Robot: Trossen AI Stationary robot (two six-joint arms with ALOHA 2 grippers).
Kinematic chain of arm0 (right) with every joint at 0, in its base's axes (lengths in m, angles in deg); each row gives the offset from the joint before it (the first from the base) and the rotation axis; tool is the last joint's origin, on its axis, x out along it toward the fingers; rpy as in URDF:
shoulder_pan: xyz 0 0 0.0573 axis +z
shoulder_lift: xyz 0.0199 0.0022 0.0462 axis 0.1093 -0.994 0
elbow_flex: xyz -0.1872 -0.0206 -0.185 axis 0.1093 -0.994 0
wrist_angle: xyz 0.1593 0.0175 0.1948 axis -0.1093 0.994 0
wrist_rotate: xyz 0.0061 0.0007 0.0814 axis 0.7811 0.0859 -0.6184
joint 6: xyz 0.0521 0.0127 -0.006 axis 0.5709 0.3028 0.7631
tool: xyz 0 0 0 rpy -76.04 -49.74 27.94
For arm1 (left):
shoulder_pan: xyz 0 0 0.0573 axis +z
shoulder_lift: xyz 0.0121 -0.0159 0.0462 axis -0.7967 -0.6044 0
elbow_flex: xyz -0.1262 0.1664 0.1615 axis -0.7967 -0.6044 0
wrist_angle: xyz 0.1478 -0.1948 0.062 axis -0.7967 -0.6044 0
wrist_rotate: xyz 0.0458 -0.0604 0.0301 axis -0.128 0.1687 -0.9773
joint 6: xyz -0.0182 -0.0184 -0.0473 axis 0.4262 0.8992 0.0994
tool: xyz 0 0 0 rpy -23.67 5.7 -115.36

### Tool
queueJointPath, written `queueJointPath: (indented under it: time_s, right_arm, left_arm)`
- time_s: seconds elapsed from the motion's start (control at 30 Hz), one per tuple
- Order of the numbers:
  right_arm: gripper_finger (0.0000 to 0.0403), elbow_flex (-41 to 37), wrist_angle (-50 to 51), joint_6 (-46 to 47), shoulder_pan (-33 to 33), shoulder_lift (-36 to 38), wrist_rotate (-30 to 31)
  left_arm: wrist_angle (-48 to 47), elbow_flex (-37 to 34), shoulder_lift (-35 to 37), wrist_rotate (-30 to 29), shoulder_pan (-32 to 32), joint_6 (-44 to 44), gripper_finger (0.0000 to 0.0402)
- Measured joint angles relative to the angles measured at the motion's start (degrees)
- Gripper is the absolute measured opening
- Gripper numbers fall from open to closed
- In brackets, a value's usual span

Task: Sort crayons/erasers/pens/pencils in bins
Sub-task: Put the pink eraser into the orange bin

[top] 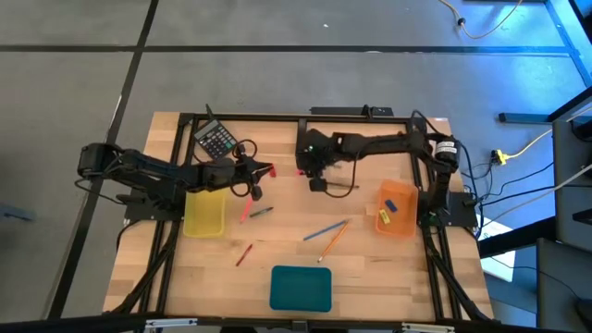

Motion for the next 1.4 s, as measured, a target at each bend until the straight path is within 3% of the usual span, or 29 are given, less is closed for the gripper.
queueJointPath:
  time_s: [0.07, 0.17, 0.23, 0.33, 0.43, 0.67, 0.9, 1.07, 1.2, 1.4]
  right_arm:
    - [0.009, 3.84, 6.39, 0.14, -0.2, 0.0, 6.98]
    - [0.009, 10.21, 22.5, 6.64, 0.12, 0.09, 19.28]
    - [0.009, 12.05, 32.47, 13.07, 0.76, 0.24, 23.63]
    - [0.009, 10.87, 42.23, 19.84, 2.49, 1.3, 26.26]
    - [0.009, 7.37, 48.11, 25.66, 4.68, 4.2, 27.15]
    - [0.009, 1.22, 52.72, 39.99, 11.92, 16.75, 29.59]
    - [0.009, -7.75, 53.6, 68.16, 19.16, 28.73, 28.05]
    - [0.009, -13.01, 60.15, 84.03, 24.86, 31.7, 18.4]
    - [0.009, -14.45, 62.7, 88.82, 28.87, 31.85, 13.14]
    - [0.009, -17.58, 62.54, 88.97, 31.04, 31.85, 12.11]
  left_arm:
    - [-5.31, 3.93, 1.27, 1.61, 1.99, -1.56, 0.0041]
    - [-24.33, 16.08, 2.34, 9.53, 7.39, -2.11, 0.0041]
    - [-36.67, 23.44, 1.02, 13.56, 10.14, -3.57, 0.0041]
    - [-42.82, 29.49, -1.49, 16.57, 12.09, -7.82, 0.0041]
    - [-42.94, 32.43, -3.17, 19.59, 12.77, -11.34, 0.0041]
    - [-47.97, 35.48, -4.62, 25.58, 12.13, -9.37, 0.0041]
    - [-50.62, 34.22, -4.64, 25.61, 6.61, -7.98, 0.0041]
    - [-48.5, 28.59, -4.62, 20.55, 1.41, -2.52, 0.0041]
    - [-44.84, 25.21, -4.62, 17.46, -2.02, 0.0, 0.0041]
    - [-38.03, 21.38, -4.62, 12.5, -8.25, 6.55, 0.0041]
